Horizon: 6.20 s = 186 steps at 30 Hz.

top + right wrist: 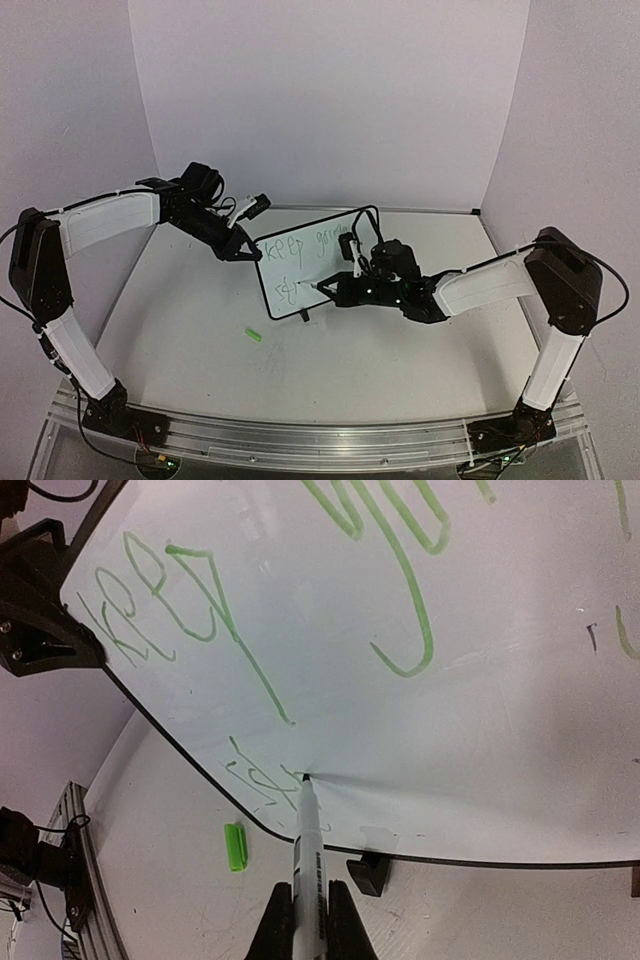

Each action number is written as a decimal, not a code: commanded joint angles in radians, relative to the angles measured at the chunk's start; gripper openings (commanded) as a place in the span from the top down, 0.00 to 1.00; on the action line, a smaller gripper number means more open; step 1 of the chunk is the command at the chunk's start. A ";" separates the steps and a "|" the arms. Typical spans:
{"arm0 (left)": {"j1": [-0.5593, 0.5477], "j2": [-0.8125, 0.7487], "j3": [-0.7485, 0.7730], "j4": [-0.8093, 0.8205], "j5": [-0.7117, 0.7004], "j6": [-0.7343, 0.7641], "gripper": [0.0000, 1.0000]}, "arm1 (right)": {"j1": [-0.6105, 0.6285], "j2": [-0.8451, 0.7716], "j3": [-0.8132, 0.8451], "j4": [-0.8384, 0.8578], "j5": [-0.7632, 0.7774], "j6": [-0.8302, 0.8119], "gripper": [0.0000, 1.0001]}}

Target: Write a sentence on the whiteboard

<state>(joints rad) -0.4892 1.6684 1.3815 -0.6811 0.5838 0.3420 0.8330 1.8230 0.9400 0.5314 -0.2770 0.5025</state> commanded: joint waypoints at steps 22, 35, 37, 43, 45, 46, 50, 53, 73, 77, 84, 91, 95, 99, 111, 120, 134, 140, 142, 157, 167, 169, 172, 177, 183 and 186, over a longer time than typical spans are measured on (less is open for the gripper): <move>-0.001 0.021 0.005 -0.026 -0.079 0.024 1.00 | -0.027 -0.040 -0.025 0.067 -0.022 0.002 1.00; -0.002 0.023 0.007 -0.026 -0.077 0.023 1.00 | -0.039 -0.011 0.000 0.070 -0.050 0.009 1.00; -0.002 0.024 0.007 -0.026 -0.077 0.024 1.00 | -0.040 -0.003 0.011 0.069 -0.062 0.006 1.00; -0.002 0.024 0.007 -0.025 -0.076 0.024 1.00 | -0.040 0.028 0.022 0.061 -0.094 0.010 1.00; -0.002 0.024 0.008 -0.026 -0.076 0.023 1.00 | -0.040 0.033 0.013 0.060 -0.095 0.014 1.00; -0.001 0.024 0.009 -0.026 -0.076 0.023 1.00 | -0.040 0.034 0.008 0.061 -0.093 0.016 1.00; -0.002 0.026 0.008 -0.026 -0.077 0.024 1.00 | -0.040 0.032 -0.016 0.060 -0.080 0.020 1.00; -0.002 0.026 0.008 -0.026 -0.077 0.023 1.00 | -0.041 0.022 -0.027 0.059 -0.058 0.020 1.00; -0.002 0.022 0.009 -0.026 -0.076 0.024 1.00 | -0.042 -0.039 0.014 0.042 -0.026 -0.014 1.00; -0.002 0.023 0.008 -0.026 -0.077 0.023 1.00 | -0.042 -0.030 0.021 0.041 -0.037 -0.013 1.00; -0.002 0.024 0.008 -0.026 -0.076 0.024 1.00 | -0.043 -0.045 0.022 0.041 -0.036 -0.016 1.00; -0.002 0.022 0.008 -0.026 -0.077 0.023 1.00 | -0.042 -0.050 0.007 0.046 -0.061 -0.019 1.00; -0.002 0.022 0.008 -0.026 -0.077 0.023 1.00 | -0.042 -0.087 -0.025 0.060 -0.071 -0.024 1.00; -0.002 0.023 0.008 -0.026 -0.077 0.023 1.00 | -0.042 -0.102 -0.041 0.058 -0.059 -0.022 1.00; -0.002 0.023 0.008 -0.026 -0.076 0.024 1.00 | -0.042 -0.031 -0.024 0.058 -0.063 -0.003 1.00; -0.002 0.026 0.008 -0.026 -0.075 0.023 1.00 | -0.053 -0.015 -0.020 0.059 -0.050 0.005 1.00; -0.002 0.026 0.008 -0.026 -0.075 0.023 1.00 | -0.063 0.016 -0.038 0.050 -0.058 0.025 1.00; -0.002 0.026 0.008 -0.026 -0.075 0.023 1.00 | -0.063 0.034 -0.038 0.050 -0.063 0.030 1.00; -0.002 0.025 0.008 -0.026 -0.077 0.022 1.00 | -0.063 0.032 -0.036 0.050 -0.060 0.028 1.00; -0.003 0.022 0.008 -0.026 -0.077 0.022 1.00 | -0.063 -0.053 -0.024 0.066 -0.055 0.022 1.00; -0.002 0.022 0.008 -0.026 -0.077 0.023 1.00 | -0.066 -0.043 -0.029 0.067 -0.040 0.029 1.00; -0.003 0.021 0.008 -0.026 -0.076 0.022 1.00 | -0.067 -0.037 -0.030 0.067 -0.038 0.032 1.00; -0.003 0.021 0.008 -0.027 -0.077 0.023 1.00 | -0.070 -0.039 -0.043 0.068 -0.021 0.040 1.00; -0.003 0.022 0.008 -0.026 -0.077 0.023 1.00 | -0.075 -0.055 -0.068 0.067 0.001 0.046 1.00; -0.003 0.020 0.007 -0.026 -0.078 0.024 1.00 | -0.075 -0.051 -0.077 0.067 0.001 0.048 1.00; -0.003 0.021 0.007 -0.027 -0.077 0.023 1.00 | -0.075 -0.036 -0.072 0.065 -0.013 0.048 1.00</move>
<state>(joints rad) -0.4900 1.6684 1.3815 -0.6811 0.5838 0.3420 0.7681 1.7947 0.8684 0.5751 -0.3168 0.5456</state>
